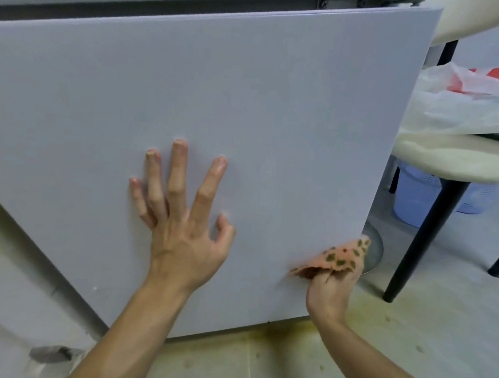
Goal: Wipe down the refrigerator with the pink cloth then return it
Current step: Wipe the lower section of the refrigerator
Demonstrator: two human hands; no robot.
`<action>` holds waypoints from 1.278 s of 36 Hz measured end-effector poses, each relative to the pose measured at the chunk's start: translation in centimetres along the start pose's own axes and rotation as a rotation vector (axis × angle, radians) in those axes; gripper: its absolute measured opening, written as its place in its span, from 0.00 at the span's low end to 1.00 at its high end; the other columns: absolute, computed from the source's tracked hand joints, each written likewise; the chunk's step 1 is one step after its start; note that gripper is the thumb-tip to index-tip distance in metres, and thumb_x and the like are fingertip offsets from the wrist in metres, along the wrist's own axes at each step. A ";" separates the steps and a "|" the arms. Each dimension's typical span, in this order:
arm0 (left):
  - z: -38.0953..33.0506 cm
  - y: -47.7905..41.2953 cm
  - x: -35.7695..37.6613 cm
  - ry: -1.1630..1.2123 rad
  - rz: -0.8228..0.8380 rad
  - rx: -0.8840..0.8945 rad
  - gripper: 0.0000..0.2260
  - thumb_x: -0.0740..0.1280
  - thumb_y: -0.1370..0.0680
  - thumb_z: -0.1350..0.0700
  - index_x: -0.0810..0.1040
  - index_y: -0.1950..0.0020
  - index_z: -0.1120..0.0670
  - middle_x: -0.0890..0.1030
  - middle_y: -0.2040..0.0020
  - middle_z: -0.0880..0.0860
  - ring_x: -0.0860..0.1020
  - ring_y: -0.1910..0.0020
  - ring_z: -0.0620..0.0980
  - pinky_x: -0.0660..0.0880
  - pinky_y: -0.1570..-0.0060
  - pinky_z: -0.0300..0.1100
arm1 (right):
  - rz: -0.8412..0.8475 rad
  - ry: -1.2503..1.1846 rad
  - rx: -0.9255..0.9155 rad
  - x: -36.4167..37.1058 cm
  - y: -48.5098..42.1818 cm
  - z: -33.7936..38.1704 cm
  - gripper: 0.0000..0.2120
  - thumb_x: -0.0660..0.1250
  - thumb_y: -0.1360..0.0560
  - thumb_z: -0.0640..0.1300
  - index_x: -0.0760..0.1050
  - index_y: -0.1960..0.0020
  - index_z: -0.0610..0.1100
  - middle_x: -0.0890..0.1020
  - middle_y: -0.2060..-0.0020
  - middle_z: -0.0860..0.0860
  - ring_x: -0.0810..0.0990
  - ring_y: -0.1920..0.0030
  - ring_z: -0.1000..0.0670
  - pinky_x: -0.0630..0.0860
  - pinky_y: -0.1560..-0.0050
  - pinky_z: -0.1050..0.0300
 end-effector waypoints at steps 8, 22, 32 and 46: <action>1.2 0.4 -0.4 -0.004 0.016 0.030 0.37 0.71 0.26 0.55 0.64 0.17 0.49 0.52 0.15 0.59 0.48 0.16 0.66 0.43 0.20 0.65 | -0.183 -0.106 0.353 3.2 0.1 1.3 0.31 0.45 0.15 0.53 0.44 0.16 0.41 0.48 0.16 0.40 0.49 0.16 0.40 0.47 0.16 0.40; 7.5 2.5 -0.8 0.028 -0.123 -0.019 0.32 0.63 0.20 0.57 0.56 0.17 0.51 0.56 0.18 0.62 0.52 0.17 0.64 0.44 0.19 0.60 | 0.062 0.272 -0.653 5.8 4.5 5.7 0.42 0.54 0.21 0.50 0.33 0.16 0.46 0.32 0.18 0.42 0.31 0.18 0.43 0.28 0.20 0.41; 8.7 4.1 -0.4 -0.009 -0.074 0.046 0.27 0.63 0.18 0.56 0.62 0.19 0.52 0.56 0.18 0.61 0.45 0.15 0.54 0.44 0.19 0.59 | 0.207 0.769 -1.513 5.6 4.6 0.2 0.31 0.64 0.22 0.44 0.67 0.20 0.56 0.72 0.26 0.48 0.71 0.28 0.44 0.46 0.17 0.42; 10.8 5.1 -1.2 -0.074 -0.060 0.118 0.29 0.65 0.19 0.55 0.61 0.19 0.53 0.56 0.18 0.60 0.46 0.15 0.54 0.46 0.18 0.57 | 0.330 0.656 -1.760 6.9 5.0 8.7 0.36 0.68 0.25 0.31 0.66 0.19 0.45 0.64 0.19 0.49 0.61 0.18 0.49 0.51 0.17 0.46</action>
Point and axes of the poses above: each hand's wrist, its own y-axis away from the middle knuckle, its own x-axis out of the palm, z = x × y, the point moved 4 cm from there along -y, towards the middle knuckle
